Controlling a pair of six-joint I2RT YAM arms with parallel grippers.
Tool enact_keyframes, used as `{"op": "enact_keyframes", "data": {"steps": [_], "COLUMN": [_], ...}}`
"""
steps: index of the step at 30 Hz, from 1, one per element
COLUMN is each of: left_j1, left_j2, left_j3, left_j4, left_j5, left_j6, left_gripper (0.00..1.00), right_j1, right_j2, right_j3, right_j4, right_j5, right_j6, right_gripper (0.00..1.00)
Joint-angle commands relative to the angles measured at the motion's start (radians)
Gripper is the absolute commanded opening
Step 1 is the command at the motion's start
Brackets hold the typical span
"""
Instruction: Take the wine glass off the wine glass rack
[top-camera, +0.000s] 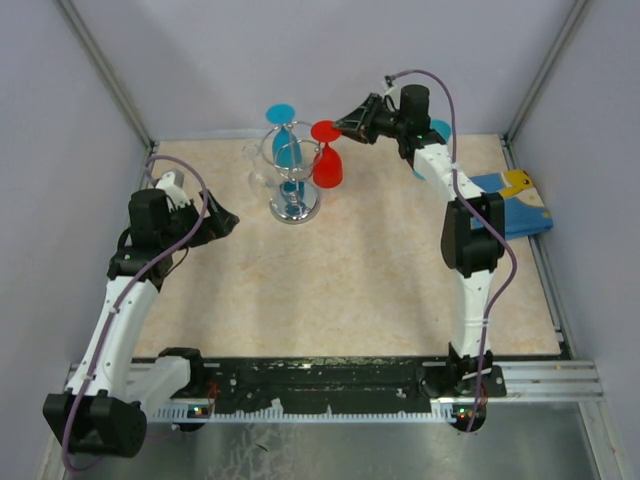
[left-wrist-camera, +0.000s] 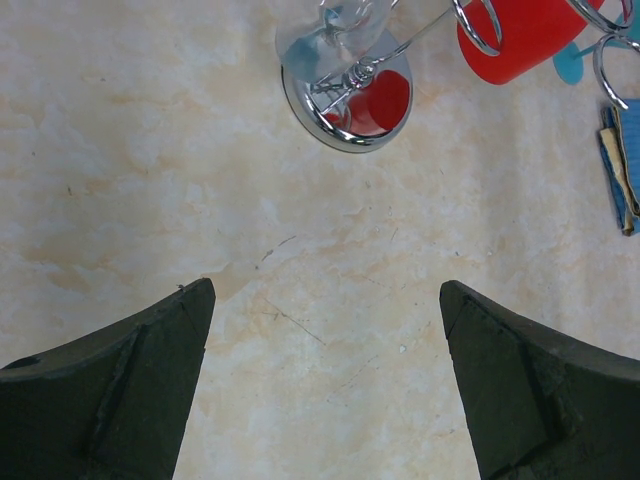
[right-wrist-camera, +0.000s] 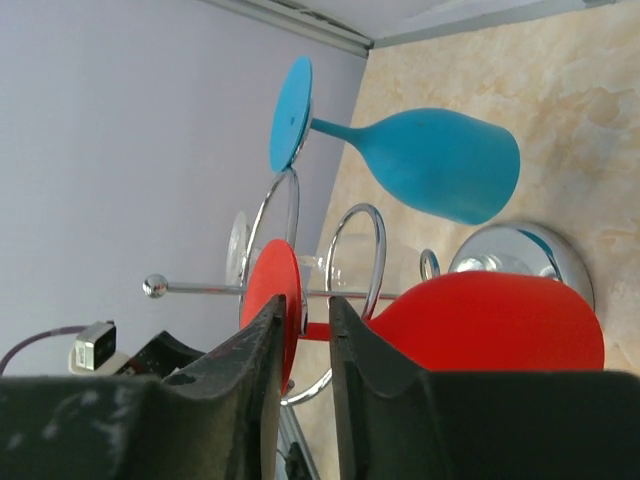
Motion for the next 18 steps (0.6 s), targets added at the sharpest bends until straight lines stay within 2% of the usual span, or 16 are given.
{"op": "enact_keyframes", "data": {"steps": [1, 2, 4, 7, 14, 18], "left_j1": [-0.002, -0.002, -0.002, -0.003, -0.002, -0.003], "left_j2": [-0.021, -0.02, -0.019, -0.02, -0.019, -0.019], "left_j3": [0.024, 0.023, 0.023, 0.025, 0.028, 0.031], "left_j4": [-0.001, -0.001, -0.001, 0.002, 0.0, -0.002], "left_j5": [0.002, 0.004, 0.007, 0.01, 0.009, 0.009], "left_j6": [-0.005, -0.005, -0.006, -0.008, -0.009, -0.009], "left_gripper": [1.0, 1.0, 1.0, 1.0, 1.0, 1.0], "right_j1": [-0.008, -0.007, -0.008, -0.008, -0.009, -0.016], "right_j2": [-0.097, -0.099, -0.107, -0.121, -0.132, -0.136], "right_j3": [-0.019, -0.021, -0.032, -0.054, -0.072, -0.072], "right_j4": [0.078, 0.073, 0.07, 0.075, 0.083, 0.07], "right_j5": [-0.028, -0.029, -0.03, -0.028, -0.027, -0.015], "right_j6": [0.003, -0.001, -0.009, -0.014, -0.017, -0.022], "right_gripper": [0.27, 0.32, 0.34, 0.33, 0.08, 0.03]}}
